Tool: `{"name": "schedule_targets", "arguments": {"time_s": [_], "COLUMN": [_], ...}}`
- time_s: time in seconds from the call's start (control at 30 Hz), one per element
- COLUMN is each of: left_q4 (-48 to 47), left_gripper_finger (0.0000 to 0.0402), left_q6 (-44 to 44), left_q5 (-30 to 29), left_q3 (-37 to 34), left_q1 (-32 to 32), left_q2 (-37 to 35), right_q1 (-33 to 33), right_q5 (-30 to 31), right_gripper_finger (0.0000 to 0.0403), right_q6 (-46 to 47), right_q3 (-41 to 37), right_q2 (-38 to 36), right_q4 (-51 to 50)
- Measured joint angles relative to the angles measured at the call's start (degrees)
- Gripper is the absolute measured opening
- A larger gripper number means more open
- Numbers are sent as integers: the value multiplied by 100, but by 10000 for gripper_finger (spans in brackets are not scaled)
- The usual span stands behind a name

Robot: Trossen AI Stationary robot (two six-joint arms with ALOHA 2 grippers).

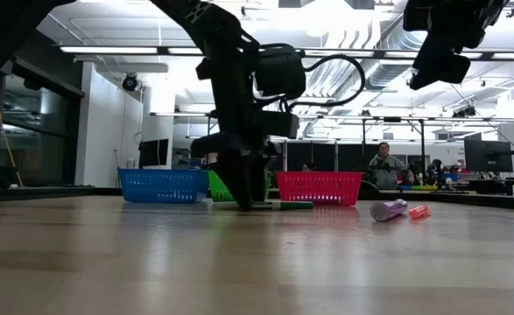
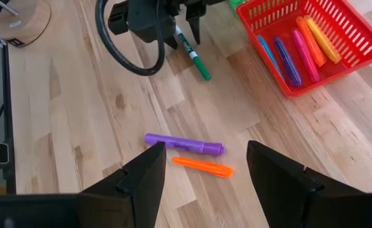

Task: Pick & Place Markers
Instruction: Put the green marker into the blue bin

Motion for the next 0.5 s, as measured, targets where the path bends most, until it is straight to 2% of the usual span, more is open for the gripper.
{"name": "schedule_targets", "arguments": {"time_s": [0.17,0.5], "left_q4": [3,-22], "left_gripper_finger": [187,109], "left_q6": [-390,-1052], "left_q5": [236,318], "left_q3": [0,0], "left_q1": [2,-110], "left_q2": [2,2], "right_q1": [0,0], "right_q5": [11,20], "right_gripper_finger": [209,209], "right_q6": [1,-1], "right_q3": [0,0], "right_q2": [0,-1], "right_q4": [2,4]}}
